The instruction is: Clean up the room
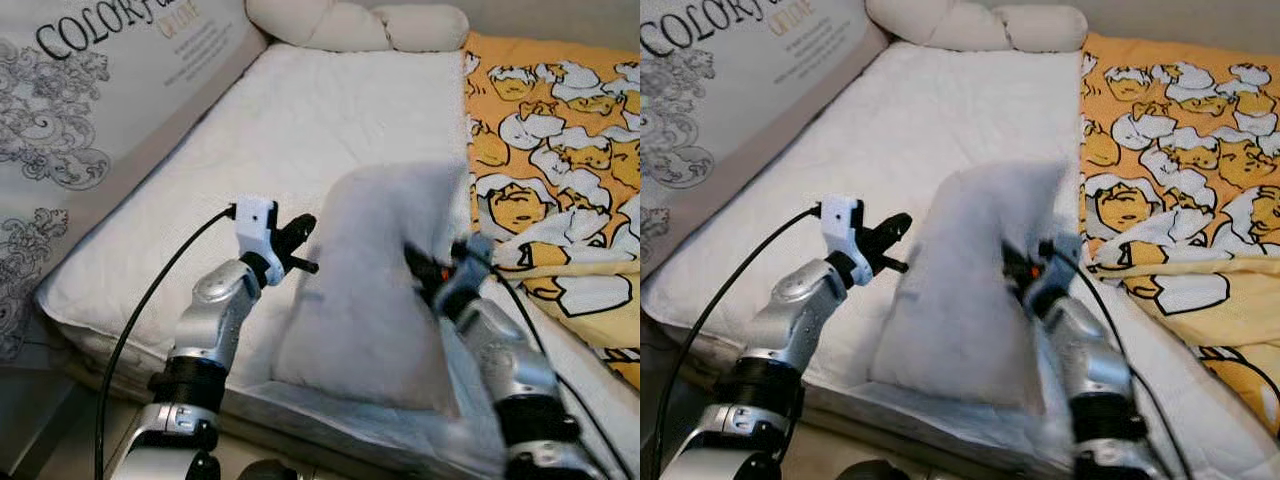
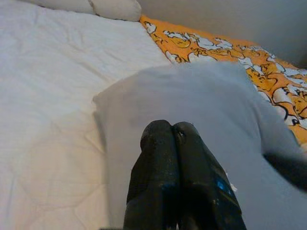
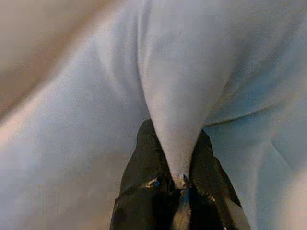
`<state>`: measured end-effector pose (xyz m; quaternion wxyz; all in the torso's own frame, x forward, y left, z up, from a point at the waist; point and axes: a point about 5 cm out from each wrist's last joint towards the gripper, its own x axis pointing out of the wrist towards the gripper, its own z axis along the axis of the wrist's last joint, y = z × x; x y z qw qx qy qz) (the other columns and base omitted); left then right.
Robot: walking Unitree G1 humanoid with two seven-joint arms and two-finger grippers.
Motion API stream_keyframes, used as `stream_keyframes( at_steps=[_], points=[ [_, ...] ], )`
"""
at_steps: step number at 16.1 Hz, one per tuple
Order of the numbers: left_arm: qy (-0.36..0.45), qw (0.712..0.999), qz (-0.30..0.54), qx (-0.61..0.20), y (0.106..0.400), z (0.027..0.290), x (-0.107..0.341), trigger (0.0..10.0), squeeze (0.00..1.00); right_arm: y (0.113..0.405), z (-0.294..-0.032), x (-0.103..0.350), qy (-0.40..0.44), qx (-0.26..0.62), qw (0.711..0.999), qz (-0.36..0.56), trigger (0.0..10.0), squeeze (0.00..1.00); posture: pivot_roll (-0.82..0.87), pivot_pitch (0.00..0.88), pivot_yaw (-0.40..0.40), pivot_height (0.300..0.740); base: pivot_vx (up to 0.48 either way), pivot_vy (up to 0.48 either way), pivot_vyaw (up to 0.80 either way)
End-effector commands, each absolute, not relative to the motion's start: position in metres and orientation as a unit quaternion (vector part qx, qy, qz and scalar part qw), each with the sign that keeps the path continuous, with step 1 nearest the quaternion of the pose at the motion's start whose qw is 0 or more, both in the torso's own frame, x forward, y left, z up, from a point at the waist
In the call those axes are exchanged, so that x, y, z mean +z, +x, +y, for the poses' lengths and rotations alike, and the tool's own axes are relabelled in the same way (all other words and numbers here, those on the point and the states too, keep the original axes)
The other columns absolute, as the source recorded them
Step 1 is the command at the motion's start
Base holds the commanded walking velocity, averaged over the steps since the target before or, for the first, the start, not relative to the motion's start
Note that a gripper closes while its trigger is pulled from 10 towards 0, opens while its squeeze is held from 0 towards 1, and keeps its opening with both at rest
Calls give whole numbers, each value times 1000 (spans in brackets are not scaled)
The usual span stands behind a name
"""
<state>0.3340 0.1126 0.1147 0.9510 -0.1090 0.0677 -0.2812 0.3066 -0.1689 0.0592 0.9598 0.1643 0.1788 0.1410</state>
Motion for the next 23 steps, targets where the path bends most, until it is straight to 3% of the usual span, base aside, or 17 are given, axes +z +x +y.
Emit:
stream_keyframes(
  at_steps=[1, 2, 3, 5, 10, 15, 19, 21, 22, 23],
  points=[
    [-105, 944, 86, -301, 338, 113, 113, 10000, 353, 297, -165, 36, 165, 153, 942, 249, 0, 0, 52, 0, 60, 740, 0, 0, 0],
    [-95, 939, 113, -311, 341, 116, 106, 10000, 1000, 292, -172, 25, 169, 147, 933, 282, 0, 0, 50, 0, 58, 740, 0, 0, 0],
    [-77, 941, 148, -293, 346, 123, 94, 10000, 1000, 283, -179, 11, 111, 171, 924, 323, 0, 0, 41, 0, 71, 740, 0, 0, 0],
    [-90, 939, 162, -290, 349, 126, 90, 10000, 1000, 276, -188, 4, 81, 183, 917, 346, 0, 0, 25, 0, 82, 740, 0, 0, 0],
    [-139, 906, 179, -357, 353, 106, 90, 10000, 1000, 278, -199, 11, 82, 193, 917, 340, 0, 0, -19, 0, 93, 740, 0, 0, 0],
    [-202, 863, 233, -399, 336, 83, 68, 10000, 1000, 275, -203, 15, 81, 216, 913, 337, 0, 0, -63, 0, 77, 740, 0, 0, 0],
    [-240, 860, 226, -391, 331, 69, 62, 10000, 1000, 278, -197, 20, 83, 235, 911, 329, 0, 0, -71, 0, 76, 740, 0, 0, 0],
    [-311, 842, 221, -381, 332, 66, 65, 10000, 1000, 280, -194, 22, 86, 243, 910, 324, 0, 0, -79, 0, 82, 740, 0, 0, 0],
    [-339, 813, 243, -406, 328, 61, 65, 10000, 1000, 281, -193, 23, 87, 247, 910, 322, 0, 0, -84, 0, 85, 740, 0, 0, 0],
    [-345, 805, 247, -415, 326, 59, 65, 10000, 1000, 281, -192, 24, 87, 248, 910, 321, 0, 0, -84, 0, 85, 740, 0, 0, 0]
  ],
)
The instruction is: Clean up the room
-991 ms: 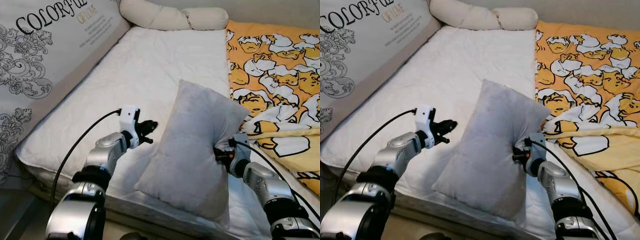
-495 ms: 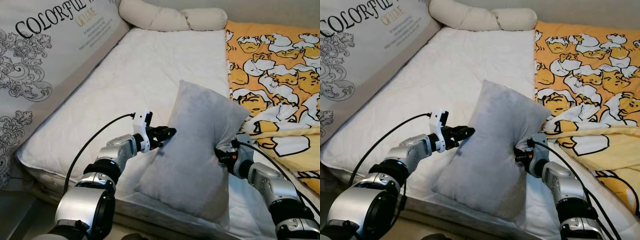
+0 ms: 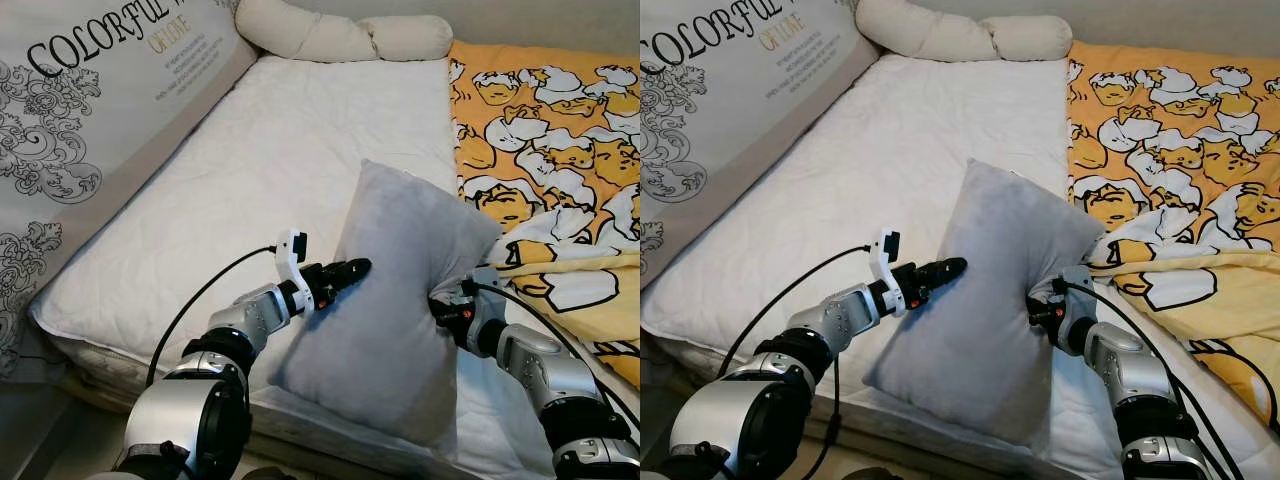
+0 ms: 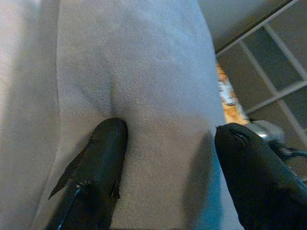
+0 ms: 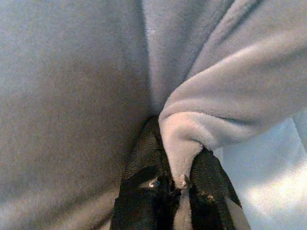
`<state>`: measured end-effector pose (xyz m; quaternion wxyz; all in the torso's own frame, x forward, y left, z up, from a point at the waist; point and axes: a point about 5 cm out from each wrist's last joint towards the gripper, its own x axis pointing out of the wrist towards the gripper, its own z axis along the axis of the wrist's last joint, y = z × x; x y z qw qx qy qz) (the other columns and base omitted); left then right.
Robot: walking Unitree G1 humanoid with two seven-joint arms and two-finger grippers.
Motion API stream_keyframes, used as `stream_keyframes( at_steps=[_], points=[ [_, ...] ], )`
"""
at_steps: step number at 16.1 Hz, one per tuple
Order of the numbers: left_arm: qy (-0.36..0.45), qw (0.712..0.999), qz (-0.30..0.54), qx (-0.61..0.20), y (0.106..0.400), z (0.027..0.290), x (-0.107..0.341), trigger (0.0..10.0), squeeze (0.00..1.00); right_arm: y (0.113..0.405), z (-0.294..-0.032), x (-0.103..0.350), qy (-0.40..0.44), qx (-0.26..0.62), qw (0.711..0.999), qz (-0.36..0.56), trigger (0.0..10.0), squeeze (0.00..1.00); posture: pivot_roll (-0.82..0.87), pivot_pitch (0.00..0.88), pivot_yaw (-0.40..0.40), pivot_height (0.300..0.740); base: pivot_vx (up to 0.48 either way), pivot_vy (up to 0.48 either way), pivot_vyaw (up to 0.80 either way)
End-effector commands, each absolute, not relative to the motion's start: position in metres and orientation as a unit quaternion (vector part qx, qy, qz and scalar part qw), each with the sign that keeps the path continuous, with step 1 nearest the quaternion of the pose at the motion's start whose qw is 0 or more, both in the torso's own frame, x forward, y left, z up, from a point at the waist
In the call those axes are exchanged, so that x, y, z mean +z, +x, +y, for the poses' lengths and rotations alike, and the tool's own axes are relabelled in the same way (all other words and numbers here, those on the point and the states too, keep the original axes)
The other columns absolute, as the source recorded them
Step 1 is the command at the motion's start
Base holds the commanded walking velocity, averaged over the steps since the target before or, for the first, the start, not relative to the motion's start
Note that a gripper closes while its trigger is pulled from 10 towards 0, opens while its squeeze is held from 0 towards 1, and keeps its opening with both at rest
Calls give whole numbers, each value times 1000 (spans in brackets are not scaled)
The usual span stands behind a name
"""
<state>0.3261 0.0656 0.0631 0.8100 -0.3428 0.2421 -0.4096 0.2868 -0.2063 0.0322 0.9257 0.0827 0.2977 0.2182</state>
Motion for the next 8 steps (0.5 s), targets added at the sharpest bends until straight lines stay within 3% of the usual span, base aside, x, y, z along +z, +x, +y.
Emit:
stream_keyframes(
  at_steps=[1, 2, 4, 5, 6, 7, 8],
  points=[
    [-344, 778, 267, -454, 320, 54, 64, 10000, 1000, 281, -191, 25, 88, 252, 909, 319, 0, 0, -87, 0, 88, 740, 0, 0, 0],
    [-316, 765, 287, -483, 313, 50, 60, 10000, 1000, 282, -188, 27, 90, 258, 909, 315, 0, 0, -88, 0, 90, 740, 0, 0, 0],
    [-160, 813, 294, -476, 312, 50, 47, 10000, 1000, 284, -187, 28, 90, 263, 908, 312, 0, 0, -85, 0, 91, 740, 0, 0, 0],
    [-82, 855, 290, -423, 317, 56, 42, 10000, 1000, 285, -185, 30, 92, 269, 907, 309, 0, 0, -88, 0, 95, 740, 0, 0, 0],
    [-84, 866, 286, -402, 321, 59, 44, 10000, 914, 285, -184, 30, 92, 271, 907, 308, 0, 0, -88, 0, 95, 740, 0, 0, 0],
    [-73, 884, 279, -369, 327, 63, 47, 10000, 0, 285, -183, 31, 92, 273, 907, 307, 0, 0, -87, 0, 96, 740, 0, 0, 0],
    [-56, 890, 279, -355, 329, 66, 47, 10000, 0, 286, -183, 32, 92, 274, 907, 307, 0, 0, -86, 0, 97, 740, 0, 0, 0]
  ],
)
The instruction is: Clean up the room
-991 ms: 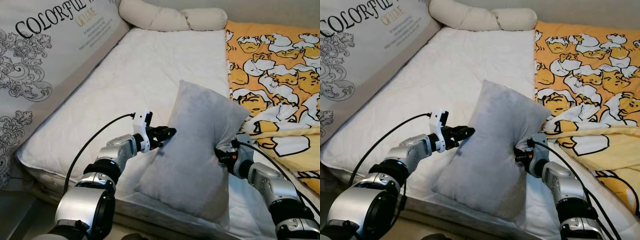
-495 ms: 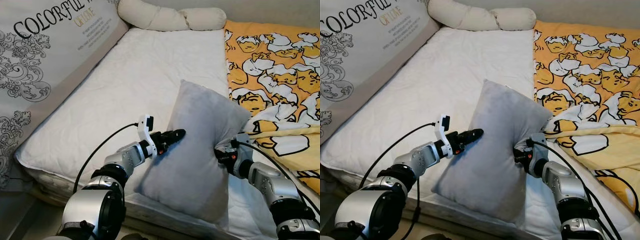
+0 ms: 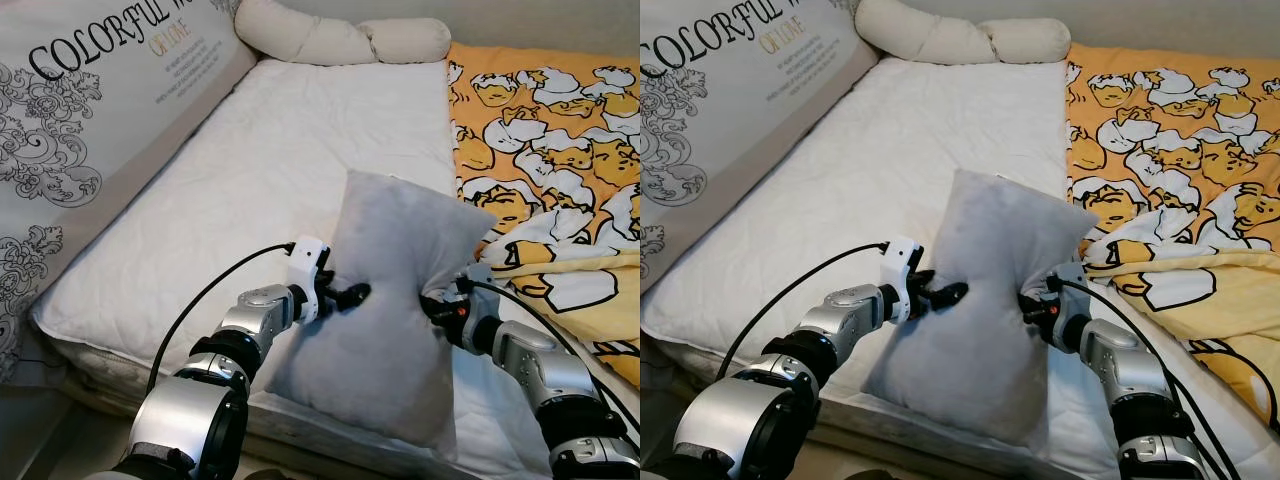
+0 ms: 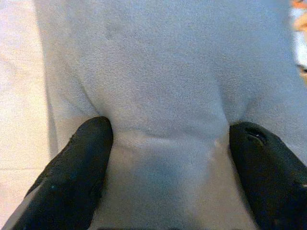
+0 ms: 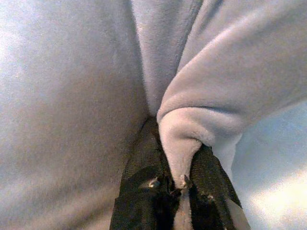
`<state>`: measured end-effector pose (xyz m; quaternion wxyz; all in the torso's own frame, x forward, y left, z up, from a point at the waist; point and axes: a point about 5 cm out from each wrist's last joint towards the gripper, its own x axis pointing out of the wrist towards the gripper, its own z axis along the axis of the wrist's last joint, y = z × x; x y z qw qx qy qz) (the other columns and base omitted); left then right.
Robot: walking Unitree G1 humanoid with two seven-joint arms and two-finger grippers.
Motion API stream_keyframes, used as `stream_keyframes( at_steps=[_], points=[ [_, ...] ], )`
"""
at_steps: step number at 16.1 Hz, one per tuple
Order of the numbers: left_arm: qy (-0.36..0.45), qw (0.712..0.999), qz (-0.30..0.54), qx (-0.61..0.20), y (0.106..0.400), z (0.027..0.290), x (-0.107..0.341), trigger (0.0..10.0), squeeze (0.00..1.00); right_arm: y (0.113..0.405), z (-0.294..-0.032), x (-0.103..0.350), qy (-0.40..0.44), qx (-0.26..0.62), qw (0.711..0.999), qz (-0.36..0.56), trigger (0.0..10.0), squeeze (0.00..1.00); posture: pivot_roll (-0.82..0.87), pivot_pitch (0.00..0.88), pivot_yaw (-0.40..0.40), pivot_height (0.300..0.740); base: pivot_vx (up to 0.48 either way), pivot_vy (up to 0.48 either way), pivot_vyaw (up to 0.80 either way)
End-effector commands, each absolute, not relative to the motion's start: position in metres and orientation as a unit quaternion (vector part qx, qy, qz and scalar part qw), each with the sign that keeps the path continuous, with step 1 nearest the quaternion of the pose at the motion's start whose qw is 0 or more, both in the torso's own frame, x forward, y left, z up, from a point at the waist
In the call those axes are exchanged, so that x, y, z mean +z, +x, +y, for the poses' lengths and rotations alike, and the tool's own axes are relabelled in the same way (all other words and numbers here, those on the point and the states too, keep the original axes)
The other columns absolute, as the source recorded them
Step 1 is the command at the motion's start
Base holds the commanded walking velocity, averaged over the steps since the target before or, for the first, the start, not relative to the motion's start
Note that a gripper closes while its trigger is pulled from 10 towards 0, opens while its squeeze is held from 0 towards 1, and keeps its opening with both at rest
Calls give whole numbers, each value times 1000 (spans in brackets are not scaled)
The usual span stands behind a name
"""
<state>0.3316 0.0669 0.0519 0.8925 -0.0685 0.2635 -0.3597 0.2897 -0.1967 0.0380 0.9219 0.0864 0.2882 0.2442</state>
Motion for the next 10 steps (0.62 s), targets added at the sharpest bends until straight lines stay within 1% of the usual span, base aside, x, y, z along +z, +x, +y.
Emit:
stream_keyframes(
  at_steps=[1, 2, 3, 4, 5, 6, 10],
  points=[
    [-51, 889, 287, -353, 329, 68, 46, 10000, 0, 286, -182, 33, 93, 278, 906, 305, 0, 0, -87, 0, 98, 740, 0, 0, 0],
    [-89, 862, 303, -397, 322, 61, 43, 10000, 0, 286, -181, 33, 92, 281, 906, 303, 0, 0, -88, 0, 102, 740, 0, 0, 0],
    [-102, 848, 311, -417, 318, 57, 42, 9647, 0, 286, -181, 34, 92, 281, 906, 302, 0, 0, -89, 0, 104, 740, 0, 0, 0],
    [-99, 835, 320, -436, 314, 53, 40, 4549, 0, 287, -181, 34, 93, 281, 907, 301, 0, 0, -88, 0, 104, 740, 0, 0, 0],
    [-100, 831, 325, -441, 312, 52, 39, 2431, 0, 287, -180, 34, 93, 282, 907, 300, 0, 0, -87, 0, 104, 740, 0, 0, 0],
    [-109, 823, 331, -449, 309, 49, 38, 0, 0, 287, -179, 35, 93, 284, 906, 298, 0, 0, -87, 0, 104, 740, 0, 0, 0],
    [-125, 822, 322, -453, 312, 48, 43, 0, 0, 290, -175, 38, 93, 292, 907, 291, 0, 0, -83, 0, 104, 740, 0, 0, 0]
  ],
)
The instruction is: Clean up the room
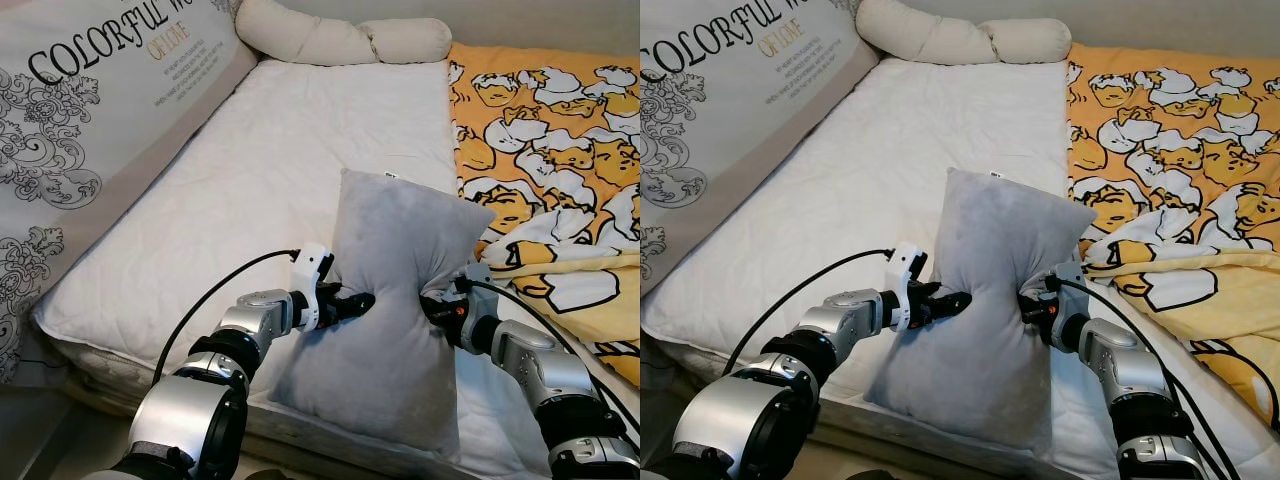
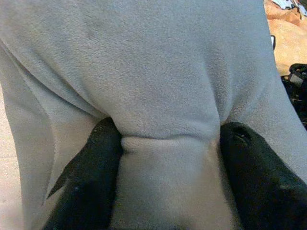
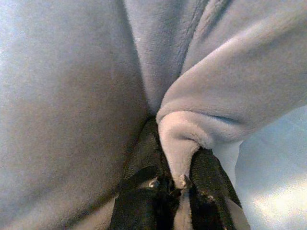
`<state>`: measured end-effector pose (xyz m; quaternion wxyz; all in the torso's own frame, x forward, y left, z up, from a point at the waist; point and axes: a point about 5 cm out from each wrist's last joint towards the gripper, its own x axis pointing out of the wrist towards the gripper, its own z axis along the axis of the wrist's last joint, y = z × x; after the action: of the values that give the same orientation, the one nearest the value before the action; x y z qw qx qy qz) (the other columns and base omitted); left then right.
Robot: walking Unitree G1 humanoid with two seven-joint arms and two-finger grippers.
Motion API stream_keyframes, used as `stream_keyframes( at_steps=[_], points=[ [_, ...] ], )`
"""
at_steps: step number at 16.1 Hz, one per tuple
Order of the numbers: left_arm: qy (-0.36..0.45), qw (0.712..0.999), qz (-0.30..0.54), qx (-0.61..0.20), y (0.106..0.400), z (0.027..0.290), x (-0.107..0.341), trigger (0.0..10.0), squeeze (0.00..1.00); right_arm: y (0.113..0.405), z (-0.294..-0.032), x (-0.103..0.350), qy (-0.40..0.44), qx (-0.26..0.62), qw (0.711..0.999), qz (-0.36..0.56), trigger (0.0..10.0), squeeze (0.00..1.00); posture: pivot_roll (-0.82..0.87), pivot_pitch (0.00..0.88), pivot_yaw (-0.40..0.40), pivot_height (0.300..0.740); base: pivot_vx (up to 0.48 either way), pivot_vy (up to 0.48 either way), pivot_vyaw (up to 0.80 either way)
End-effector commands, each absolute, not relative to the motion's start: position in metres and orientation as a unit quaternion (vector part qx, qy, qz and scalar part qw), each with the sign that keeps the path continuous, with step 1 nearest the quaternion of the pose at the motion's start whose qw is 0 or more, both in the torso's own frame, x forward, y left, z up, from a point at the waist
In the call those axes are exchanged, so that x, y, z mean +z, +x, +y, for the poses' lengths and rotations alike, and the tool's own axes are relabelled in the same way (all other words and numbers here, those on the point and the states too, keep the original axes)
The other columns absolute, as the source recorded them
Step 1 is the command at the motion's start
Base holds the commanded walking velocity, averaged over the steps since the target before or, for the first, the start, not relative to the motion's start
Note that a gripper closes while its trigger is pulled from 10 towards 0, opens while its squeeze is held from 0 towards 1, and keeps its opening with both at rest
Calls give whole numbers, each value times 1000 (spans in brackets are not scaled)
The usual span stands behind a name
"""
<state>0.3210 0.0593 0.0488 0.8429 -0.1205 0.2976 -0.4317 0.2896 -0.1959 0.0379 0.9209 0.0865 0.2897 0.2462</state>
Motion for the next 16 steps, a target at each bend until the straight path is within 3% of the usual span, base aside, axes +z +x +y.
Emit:
stream_keyframes(
  at_steps=[1, 9, 16],
  points=[
    [-124, 822, 321, -453, 313, 49, 43, 0, 0, 290, -175, 38, 93, 292, 907, 290, 0, 0, -82, 0, 105, 740, 0, 0, 0],
    [-127, 826, 317, -448, 314, 55, 44, 0, 0, 297, -163, 46, 93, 307, 908, 269, 0, 0, -68, 0, 99, 740, 0, 0, 0],
    [-148, 848, 305, -407, 329, 73, 56, 0, 0, 311, -149, 61, 112, 309, 916, 228, 0, 0, -46, 0, 96, 740, 0, 0, 0]
  ],
)
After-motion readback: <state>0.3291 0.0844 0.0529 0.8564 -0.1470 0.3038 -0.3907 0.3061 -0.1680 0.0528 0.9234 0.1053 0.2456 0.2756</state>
